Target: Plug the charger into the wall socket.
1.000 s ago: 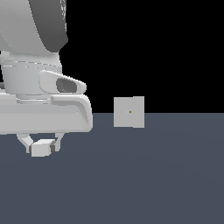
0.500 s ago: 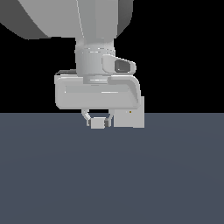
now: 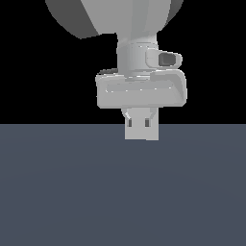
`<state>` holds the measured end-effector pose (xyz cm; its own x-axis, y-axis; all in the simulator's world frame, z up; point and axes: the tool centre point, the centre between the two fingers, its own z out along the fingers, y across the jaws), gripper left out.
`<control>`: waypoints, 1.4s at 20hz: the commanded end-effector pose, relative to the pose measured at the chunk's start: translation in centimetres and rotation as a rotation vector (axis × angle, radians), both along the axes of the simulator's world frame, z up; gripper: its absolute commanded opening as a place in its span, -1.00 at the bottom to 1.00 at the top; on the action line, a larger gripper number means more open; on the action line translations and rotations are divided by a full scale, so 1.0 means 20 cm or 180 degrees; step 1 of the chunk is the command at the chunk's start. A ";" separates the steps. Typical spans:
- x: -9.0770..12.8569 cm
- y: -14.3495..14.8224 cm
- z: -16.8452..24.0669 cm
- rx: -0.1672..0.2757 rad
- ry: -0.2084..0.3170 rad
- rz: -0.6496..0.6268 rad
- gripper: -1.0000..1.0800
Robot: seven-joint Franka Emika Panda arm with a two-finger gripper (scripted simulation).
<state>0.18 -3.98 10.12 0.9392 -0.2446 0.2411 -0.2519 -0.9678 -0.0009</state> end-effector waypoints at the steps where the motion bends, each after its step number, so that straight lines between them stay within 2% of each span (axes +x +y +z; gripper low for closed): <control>1: 0.00 -0.01 0.00 0.0000 0.0003 -0.0011 -1.00; 13: 0.02 0.01 -0.01 -0.0001 0.0005 0.0015 -1.00; 28: 0.23 -0.05 -0.01 0.0000 0.0005 0.0016 -1.00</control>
